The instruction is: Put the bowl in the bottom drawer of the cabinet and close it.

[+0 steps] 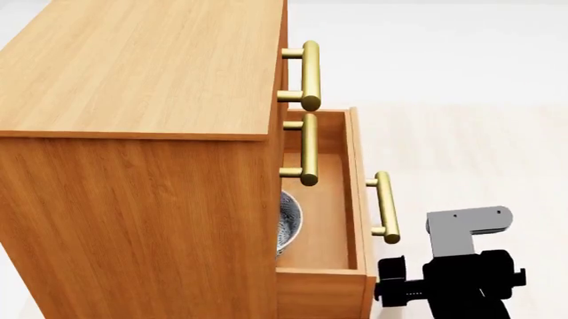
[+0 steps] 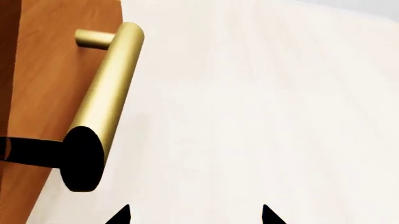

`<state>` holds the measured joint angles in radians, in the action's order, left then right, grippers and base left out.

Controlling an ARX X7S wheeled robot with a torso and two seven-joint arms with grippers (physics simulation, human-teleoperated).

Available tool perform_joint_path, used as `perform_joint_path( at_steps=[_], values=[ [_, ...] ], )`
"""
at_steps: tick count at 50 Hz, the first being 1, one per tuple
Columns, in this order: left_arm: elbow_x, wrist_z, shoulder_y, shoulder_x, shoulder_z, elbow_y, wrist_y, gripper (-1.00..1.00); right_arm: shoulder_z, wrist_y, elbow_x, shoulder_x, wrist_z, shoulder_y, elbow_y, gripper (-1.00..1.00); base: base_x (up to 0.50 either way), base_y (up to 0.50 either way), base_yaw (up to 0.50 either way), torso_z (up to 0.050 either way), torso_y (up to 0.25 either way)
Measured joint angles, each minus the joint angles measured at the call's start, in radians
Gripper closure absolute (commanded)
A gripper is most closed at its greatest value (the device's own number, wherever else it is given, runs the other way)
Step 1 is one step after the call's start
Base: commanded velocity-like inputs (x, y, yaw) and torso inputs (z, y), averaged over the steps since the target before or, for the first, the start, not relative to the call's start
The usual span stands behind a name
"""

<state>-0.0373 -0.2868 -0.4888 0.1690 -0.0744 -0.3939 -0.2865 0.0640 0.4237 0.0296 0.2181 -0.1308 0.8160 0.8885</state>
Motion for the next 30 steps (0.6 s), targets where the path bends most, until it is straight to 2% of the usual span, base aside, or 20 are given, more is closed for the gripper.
perform_joint_path(
  at_steps=[30],
  values=[
    [-0.009,-0.026,0.002,0.022,-0.017,0.004,-0.006,-1.00,0.049,-0.052,0.002,-0.058,-0.024,0.030,0.069,-1.00,0.00,0.00,0.00,0.000,0.000]
  ],
)
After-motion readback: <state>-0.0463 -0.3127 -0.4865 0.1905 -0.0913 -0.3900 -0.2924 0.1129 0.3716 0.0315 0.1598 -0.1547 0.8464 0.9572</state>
